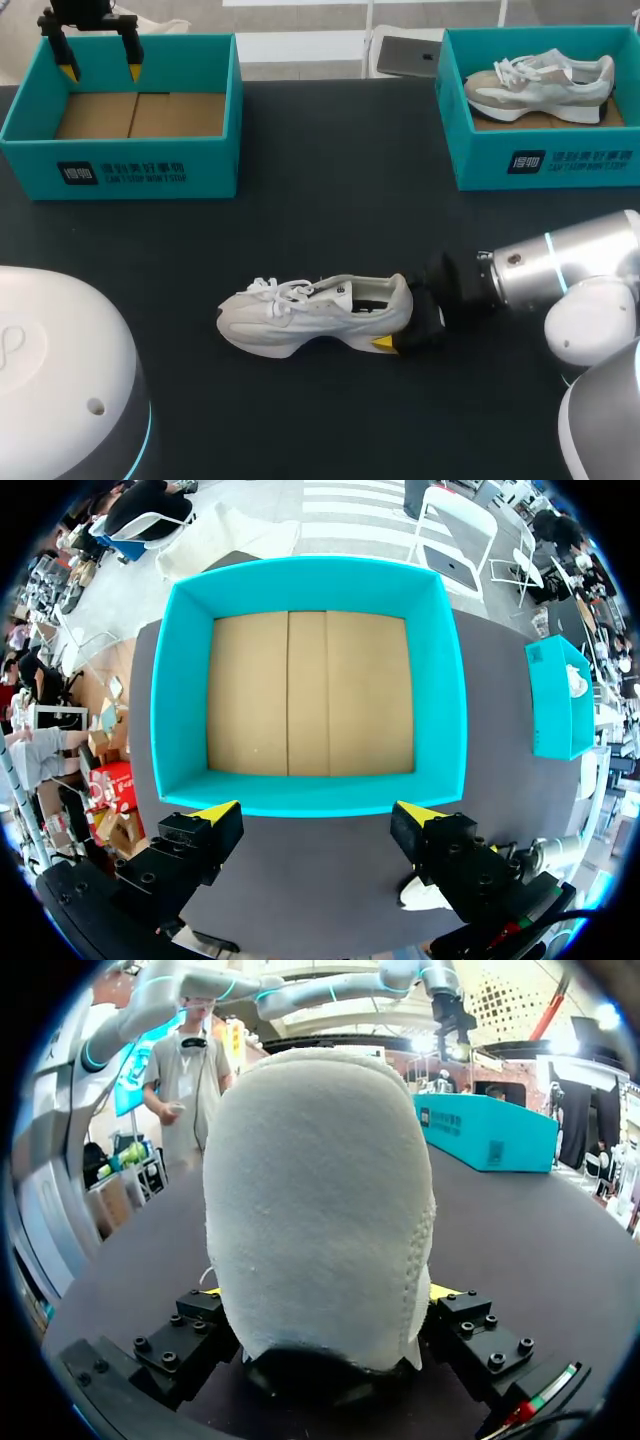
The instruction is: Take the shoe out of the shoebox, open the shoe tongue, remove and reinsert the insole, then place the shoe into the shoebox
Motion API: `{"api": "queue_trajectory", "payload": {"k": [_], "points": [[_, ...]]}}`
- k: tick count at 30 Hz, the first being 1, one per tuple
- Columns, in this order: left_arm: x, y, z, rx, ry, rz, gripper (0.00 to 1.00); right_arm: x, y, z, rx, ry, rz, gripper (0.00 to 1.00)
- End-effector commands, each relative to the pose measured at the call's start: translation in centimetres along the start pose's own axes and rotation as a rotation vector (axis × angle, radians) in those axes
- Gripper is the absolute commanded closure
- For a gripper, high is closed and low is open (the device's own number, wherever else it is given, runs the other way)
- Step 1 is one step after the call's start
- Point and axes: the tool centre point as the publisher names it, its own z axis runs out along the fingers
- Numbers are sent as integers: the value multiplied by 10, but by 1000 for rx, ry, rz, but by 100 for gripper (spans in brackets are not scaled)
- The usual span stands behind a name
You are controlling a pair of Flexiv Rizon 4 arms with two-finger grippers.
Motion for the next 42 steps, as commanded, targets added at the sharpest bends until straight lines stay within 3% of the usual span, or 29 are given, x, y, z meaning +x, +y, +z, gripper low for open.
{"api": "queue_trajectory", "payload": {"k": [1, 9, 22, 24, 30, 35, 40, 42], "points": [[0, 0, 0, 0, 0, 0, 0, -3, 1, -10, 26, -2, -6, 100], [0, 0, 0, 0, 0, 0, 0, -9, -7, -21, 59, 34, -22, 100], [0, 0, 0, 0, 0, 0, 0, -10, -8, -21, 63, 54, -13, 100], [8, 9, -5, 37, 6, -4, 0, -10, -8, -21, 63, 54, -13, 100], [42, 49, -7, 51, -4, -166, 0, -10, -8, -21, 63, 54, -13, 100], [78, 82, -6, 87, -4, -213, 0, -10, -8, -21, 63, 54, -13, 100], [123, 115, -7, 46, -36, -195, 0, -10, -8, -21, 63, 54, -13, 100], [130, 120, -7, 29, -28, -169, 0, -10, -8, -21, 63, 54, -13, 100]]}}
